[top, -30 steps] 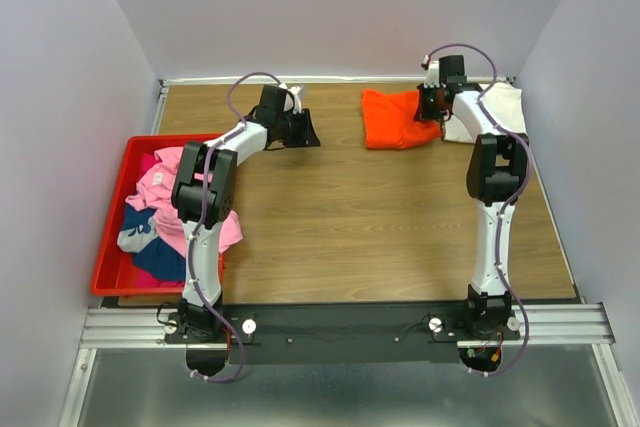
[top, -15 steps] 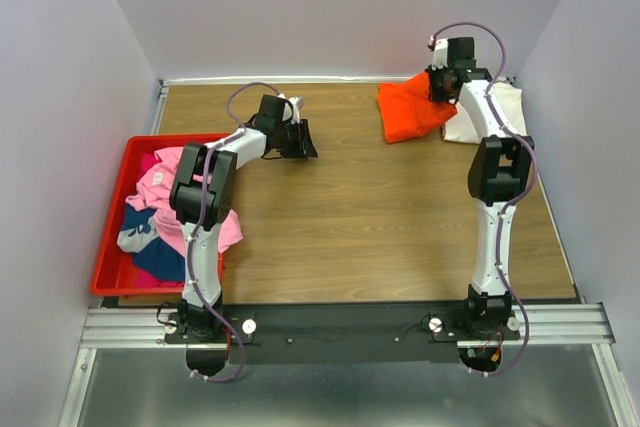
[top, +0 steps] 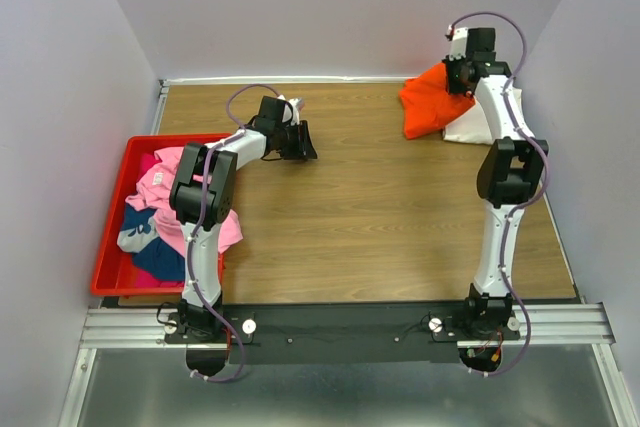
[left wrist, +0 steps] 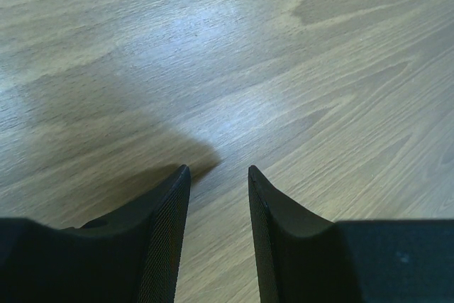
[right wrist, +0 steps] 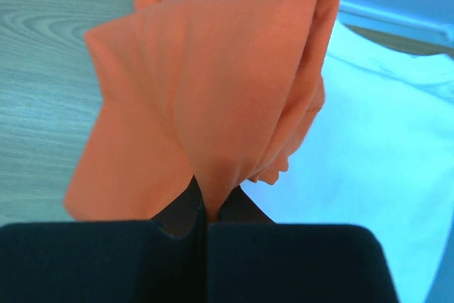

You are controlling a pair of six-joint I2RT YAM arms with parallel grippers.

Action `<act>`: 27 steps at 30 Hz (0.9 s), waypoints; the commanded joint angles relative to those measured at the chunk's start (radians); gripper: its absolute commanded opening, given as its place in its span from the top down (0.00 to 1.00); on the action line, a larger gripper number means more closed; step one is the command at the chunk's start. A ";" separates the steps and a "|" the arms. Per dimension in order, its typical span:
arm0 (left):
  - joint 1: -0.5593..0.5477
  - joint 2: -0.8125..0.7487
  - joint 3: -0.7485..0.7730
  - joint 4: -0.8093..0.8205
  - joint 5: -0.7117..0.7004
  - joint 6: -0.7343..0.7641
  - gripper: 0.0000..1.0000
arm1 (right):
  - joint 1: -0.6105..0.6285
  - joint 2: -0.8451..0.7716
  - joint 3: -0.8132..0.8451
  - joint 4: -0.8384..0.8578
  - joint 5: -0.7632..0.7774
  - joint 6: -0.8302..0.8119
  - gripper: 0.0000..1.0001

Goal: Fold and stack the t-shirts
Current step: Neatly place the folded tshirt to the corner

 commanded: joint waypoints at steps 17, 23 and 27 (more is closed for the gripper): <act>0.001 -0.017 -0.035 -0.012 -0.007 0.024 0.53 | -0.094 -0.140 0.048 -0.012 0.016 -0.038 1.00; 0.001 -0.017 -0.037 -0.016 -0.009 0.024 0.53 | -0.120 -0.133 0.040 -0.012 0.006 -0.038 1.00; 0.001 -0.018 -0.037 -0.015 -0.009 0.025 0.53 | -0.129 -0.138 0.043 -0.012 0.003 -0.040 1.00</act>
